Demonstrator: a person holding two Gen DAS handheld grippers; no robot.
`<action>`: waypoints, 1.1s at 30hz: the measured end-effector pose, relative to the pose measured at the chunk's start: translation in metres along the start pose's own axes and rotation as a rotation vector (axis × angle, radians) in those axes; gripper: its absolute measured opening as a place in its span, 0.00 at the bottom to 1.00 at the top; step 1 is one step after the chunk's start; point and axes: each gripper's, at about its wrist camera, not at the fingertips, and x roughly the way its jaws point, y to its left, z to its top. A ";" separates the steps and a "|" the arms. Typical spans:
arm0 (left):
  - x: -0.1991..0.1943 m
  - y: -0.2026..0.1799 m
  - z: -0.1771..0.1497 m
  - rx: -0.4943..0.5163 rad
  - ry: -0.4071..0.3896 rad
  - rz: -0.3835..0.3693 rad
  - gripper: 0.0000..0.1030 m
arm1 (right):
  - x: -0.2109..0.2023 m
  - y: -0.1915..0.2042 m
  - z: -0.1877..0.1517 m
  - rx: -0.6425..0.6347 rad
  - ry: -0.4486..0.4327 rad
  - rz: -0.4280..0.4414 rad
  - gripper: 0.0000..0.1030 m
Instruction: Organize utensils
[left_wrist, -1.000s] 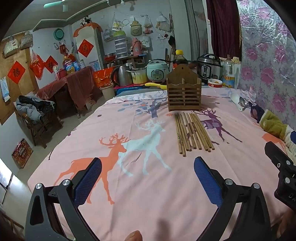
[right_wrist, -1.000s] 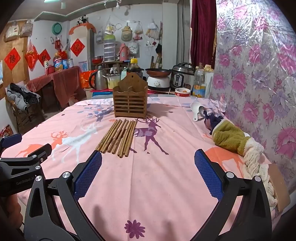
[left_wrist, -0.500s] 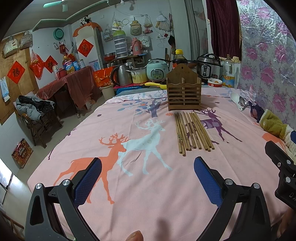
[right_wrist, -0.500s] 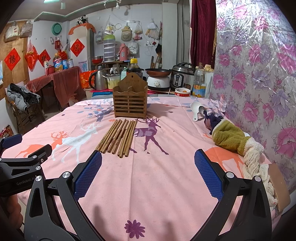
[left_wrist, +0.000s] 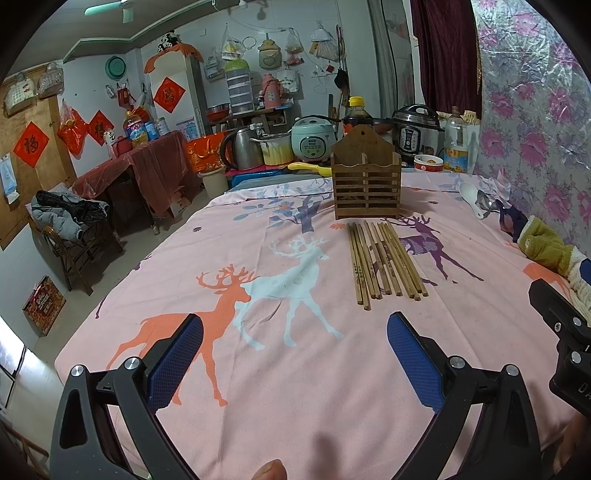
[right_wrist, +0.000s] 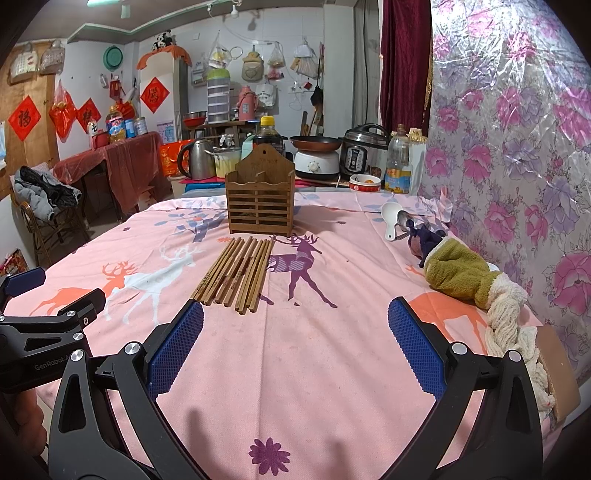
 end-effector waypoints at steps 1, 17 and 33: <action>0.000 0.000 0.000 0.000 0.000 0.000 0.95 | 0.000 0.000 0.000 0.000 0.000 0.000 0.94; 0.027 0.008 -0.007 -0.034 0.118 -0.023 0.95 | 0.015 -0.002 -0.006 0.023 0.050 -0.002 0.94; 0.133 0.014 -0.006 -0.040 0.364 -0.136 0.95 | 0.116 -0.007 -0.002 0.018 0.292 0.039 0.94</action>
